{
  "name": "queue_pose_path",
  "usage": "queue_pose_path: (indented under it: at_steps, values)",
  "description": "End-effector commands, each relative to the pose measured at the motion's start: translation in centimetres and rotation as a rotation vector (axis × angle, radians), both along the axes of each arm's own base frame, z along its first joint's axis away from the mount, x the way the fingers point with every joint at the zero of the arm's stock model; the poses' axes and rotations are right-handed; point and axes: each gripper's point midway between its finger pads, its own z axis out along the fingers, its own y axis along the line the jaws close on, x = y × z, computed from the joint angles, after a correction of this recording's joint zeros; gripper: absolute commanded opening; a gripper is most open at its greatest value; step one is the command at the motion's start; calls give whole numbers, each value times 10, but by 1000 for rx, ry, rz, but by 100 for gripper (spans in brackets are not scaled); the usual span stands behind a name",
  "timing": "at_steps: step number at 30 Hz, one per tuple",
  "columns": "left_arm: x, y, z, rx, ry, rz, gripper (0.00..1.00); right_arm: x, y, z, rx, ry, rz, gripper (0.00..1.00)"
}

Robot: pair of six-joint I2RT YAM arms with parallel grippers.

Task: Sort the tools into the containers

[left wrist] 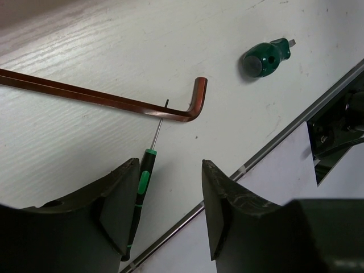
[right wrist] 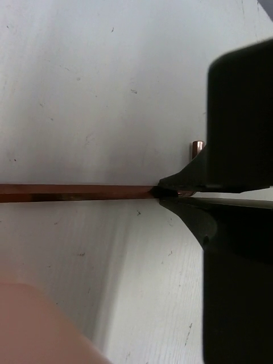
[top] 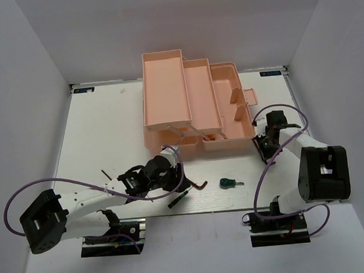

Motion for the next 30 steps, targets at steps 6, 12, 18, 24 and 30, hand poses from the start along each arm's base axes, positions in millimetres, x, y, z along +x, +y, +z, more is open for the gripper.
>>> queue_pose_path:
  at_steps: [6, 12, 18, 24, 30]
  values:
    - [-1, 0, 7, -26, -22, 22, 58, -13, -25, 24, -44, -25, -61, 0]
    - [-3, -8, 2, -6, -2, 9, 58, -5, -50, 62, -112, -144, -128, 0]
    - [6, -13, 2, 18, 11, 79, 63, 0, -49, 98, -37, -249, -171, 0]
    - [19, -18, -4, 80, 59, 188, 66, 16, 2, 172, 199, -436, -1, 0]
    - [25, -25, -23, 209, 151, 292, 61, 50, 63, 214, 480, -429, 149, 0]
